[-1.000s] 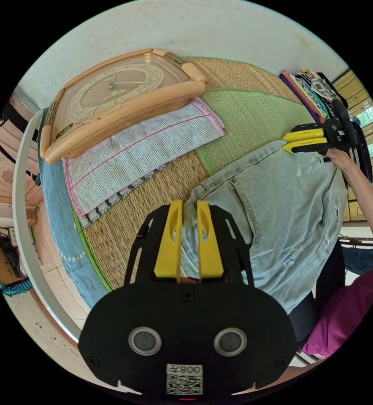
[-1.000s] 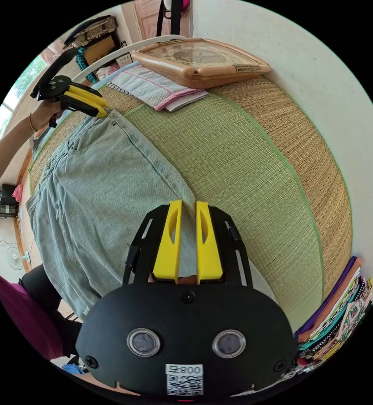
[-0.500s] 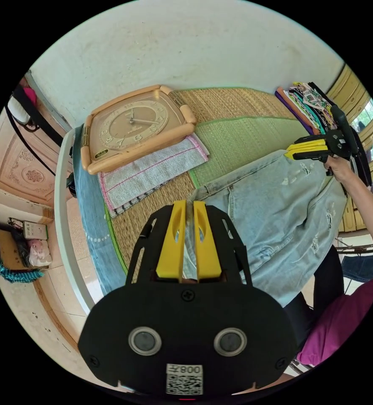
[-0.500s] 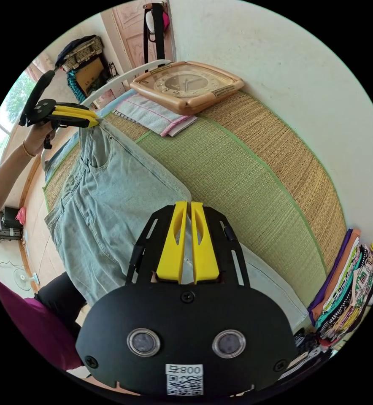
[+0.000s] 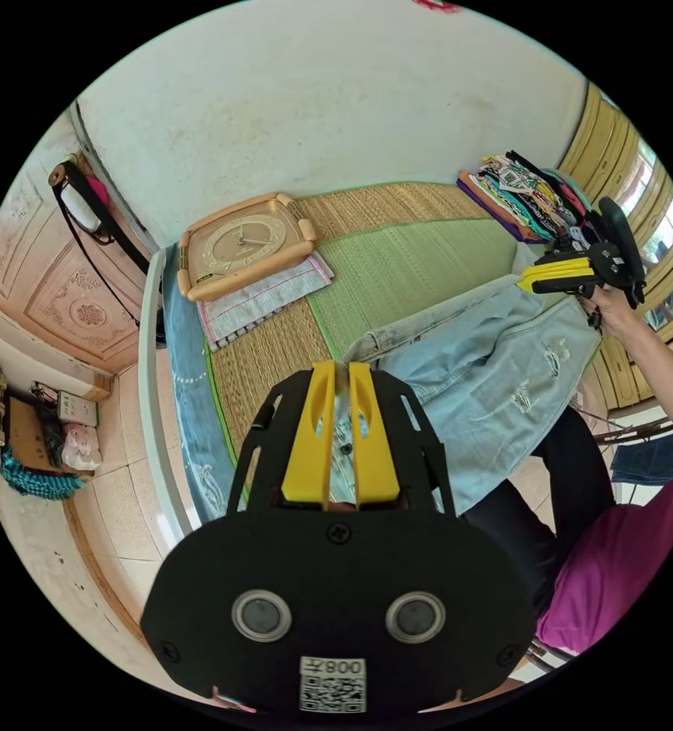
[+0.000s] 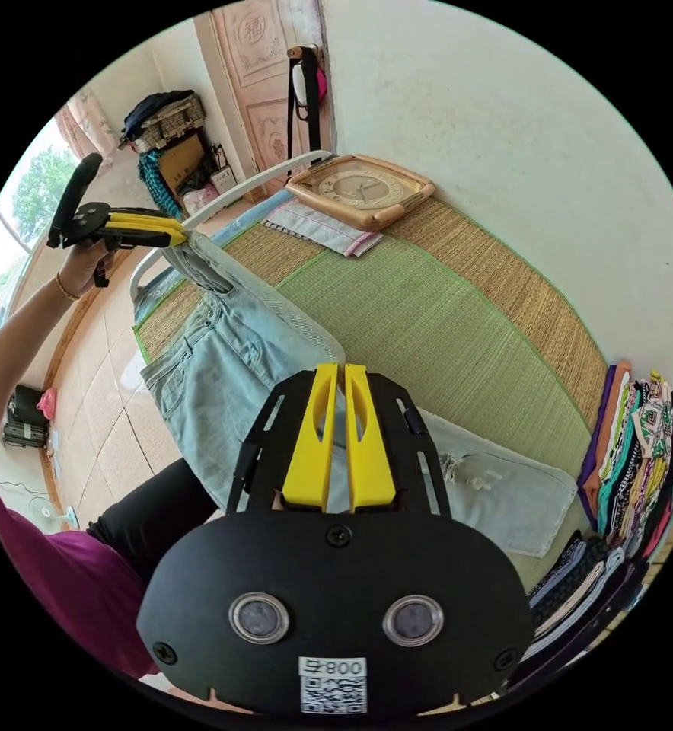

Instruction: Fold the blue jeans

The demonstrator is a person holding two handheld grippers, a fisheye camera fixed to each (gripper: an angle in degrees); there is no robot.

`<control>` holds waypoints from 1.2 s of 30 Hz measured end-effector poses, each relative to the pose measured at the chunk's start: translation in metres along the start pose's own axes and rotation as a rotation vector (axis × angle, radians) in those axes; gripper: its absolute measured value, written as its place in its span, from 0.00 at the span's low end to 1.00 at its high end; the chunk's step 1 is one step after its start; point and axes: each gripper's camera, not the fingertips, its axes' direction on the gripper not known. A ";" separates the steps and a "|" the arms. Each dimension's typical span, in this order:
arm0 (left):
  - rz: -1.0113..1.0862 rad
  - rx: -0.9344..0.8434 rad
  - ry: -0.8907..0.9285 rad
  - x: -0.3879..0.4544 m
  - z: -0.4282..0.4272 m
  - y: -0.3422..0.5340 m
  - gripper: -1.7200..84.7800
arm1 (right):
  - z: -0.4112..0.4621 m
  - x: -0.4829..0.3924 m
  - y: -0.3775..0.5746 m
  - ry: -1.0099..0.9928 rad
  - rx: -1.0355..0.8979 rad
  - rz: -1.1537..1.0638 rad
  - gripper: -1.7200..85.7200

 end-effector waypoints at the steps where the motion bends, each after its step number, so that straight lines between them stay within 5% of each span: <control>1: 0.000 0.002 0.003 0.006 -0.006 0.013 0.04 | -0.002 -0.004 0.006 -0.006 0.003 0.002 0.03; 36: 0.000 -0.268 0.077 0.071 0.009 0.275 0.04 | 0.111 -0.176 0.169 -0.178 -0.144 -0.082 0.04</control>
